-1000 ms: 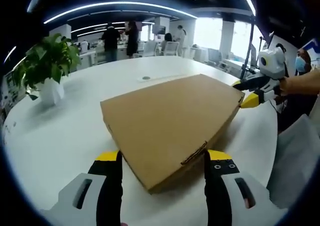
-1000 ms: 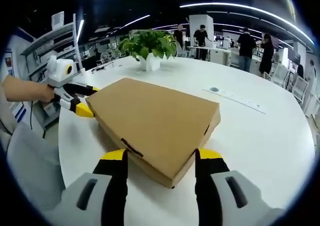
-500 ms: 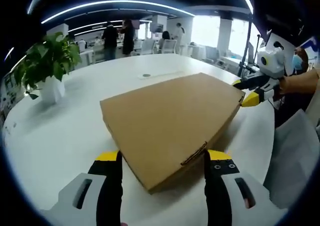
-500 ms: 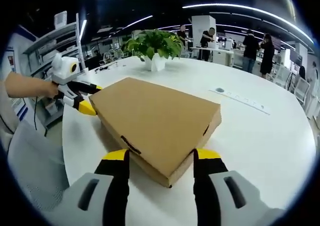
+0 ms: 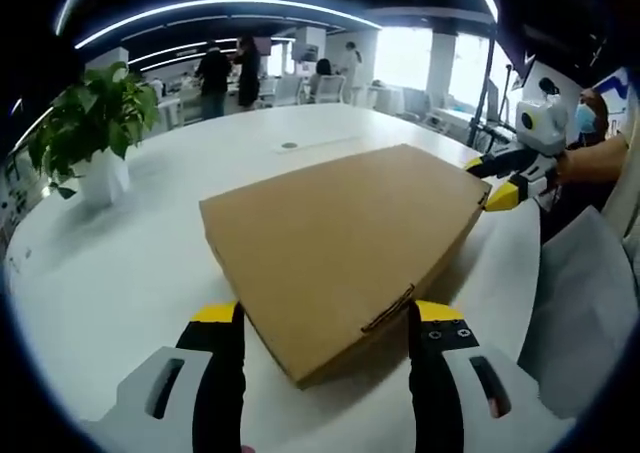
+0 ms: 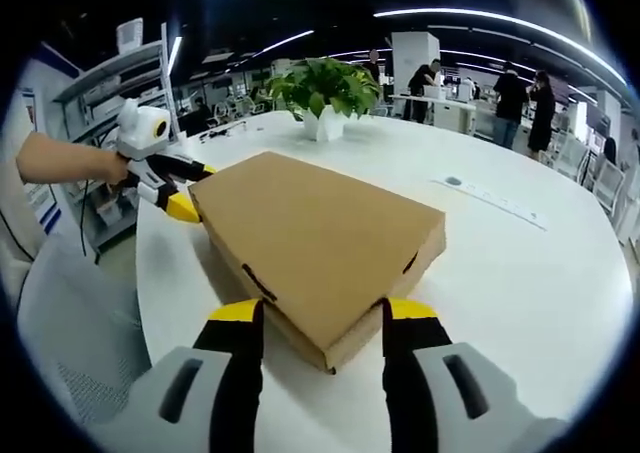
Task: Operate the shoe box by opening the lid, removing the specified soft item, and placing it in the target area until the item is outside and the box remains undamaged.
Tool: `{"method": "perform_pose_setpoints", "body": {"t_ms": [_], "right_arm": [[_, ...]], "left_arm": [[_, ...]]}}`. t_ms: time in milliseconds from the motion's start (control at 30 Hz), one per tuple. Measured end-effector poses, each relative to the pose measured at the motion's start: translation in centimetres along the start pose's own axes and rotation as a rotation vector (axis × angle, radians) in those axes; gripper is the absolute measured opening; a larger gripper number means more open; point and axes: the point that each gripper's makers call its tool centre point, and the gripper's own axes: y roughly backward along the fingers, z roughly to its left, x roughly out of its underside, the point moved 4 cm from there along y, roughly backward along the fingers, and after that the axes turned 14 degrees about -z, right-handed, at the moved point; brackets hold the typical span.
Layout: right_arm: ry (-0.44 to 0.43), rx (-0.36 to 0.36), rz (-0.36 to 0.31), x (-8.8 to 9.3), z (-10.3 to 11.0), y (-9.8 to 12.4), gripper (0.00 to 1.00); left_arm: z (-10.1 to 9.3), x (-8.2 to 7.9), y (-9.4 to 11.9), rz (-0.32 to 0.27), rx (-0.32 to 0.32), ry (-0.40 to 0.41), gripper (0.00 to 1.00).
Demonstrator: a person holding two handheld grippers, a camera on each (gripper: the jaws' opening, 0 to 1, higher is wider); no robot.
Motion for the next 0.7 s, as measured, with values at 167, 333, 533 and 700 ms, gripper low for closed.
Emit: {"method": "perform_pose_setpoints", "body": {"t_ms": [167, 333, 533, 700], "right_arm": [[-0.001, -0.009, -0.003, 0.1, 0.9, 0.0, 0.42], [0.002, -0.016, -0.005, 0.2, 1.5, 0.0, 0.42], [-0.003, -0.02, -0.012, 0.3, 2.2, 0.1, 0.41], [-0.003, -0.02, -0.022, 0.4, 2.7, 0.2, 0.41]], "left_arm": [[0.0, 0.3, 0.7, 0.003, 0.005, -0.001, 0.67], [0.0, 0.4, 1.3, 0.008, 0.006, -0.001, 0.67], [-0.5, 0.5, 2.1, 0.011, 0.008, -0.002, 0.67], [-0.7, 0.6, 2.5, 0.01, 0.011, -0.004, 0.67]]}}
